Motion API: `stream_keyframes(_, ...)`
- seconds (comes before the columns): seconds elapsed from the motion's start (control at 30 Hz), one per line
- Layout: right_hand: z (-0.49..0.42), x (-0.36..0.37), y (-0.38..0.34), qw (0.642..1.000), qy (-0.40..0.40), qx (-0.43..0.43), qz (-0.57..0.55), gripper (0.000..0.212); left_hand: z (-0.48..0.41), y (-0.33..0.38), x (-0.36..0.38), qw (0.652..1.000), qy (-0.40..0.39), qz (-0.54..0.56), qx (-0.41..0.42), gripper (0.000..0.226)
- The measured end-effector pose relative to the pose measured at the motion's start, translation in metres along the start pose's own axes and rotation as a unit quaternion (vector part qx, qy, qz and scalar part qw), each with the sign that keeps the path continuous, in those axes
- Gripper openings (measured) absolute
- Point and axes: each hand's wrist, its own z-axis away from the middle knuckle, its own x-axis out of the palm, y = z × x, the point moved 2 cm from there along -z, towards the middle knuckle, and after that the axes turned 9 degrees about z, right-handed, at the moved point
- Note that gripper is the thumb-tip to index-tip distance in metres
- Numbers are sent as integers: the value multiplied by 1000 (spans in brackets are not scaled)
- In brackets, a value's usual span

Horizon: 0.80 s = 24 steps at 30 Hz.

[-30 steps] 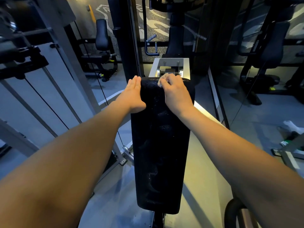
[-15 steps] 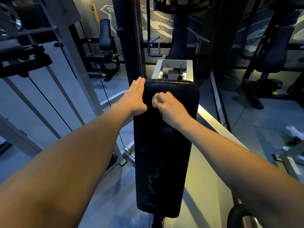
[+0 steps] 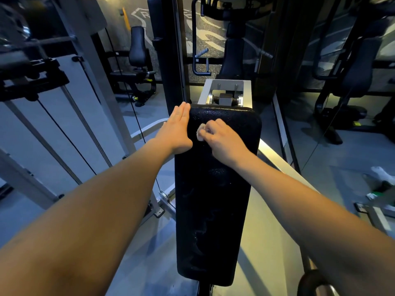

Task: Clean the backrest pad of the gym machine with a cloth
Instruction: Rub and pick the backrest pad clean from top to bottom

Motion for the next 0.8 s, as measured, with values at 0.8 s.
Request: stream_keyframes(0.8, -105, -33, 43, 970, -194, 125, -75, 30, -8, 1, 15, 999, 39, 20, -9, 112)
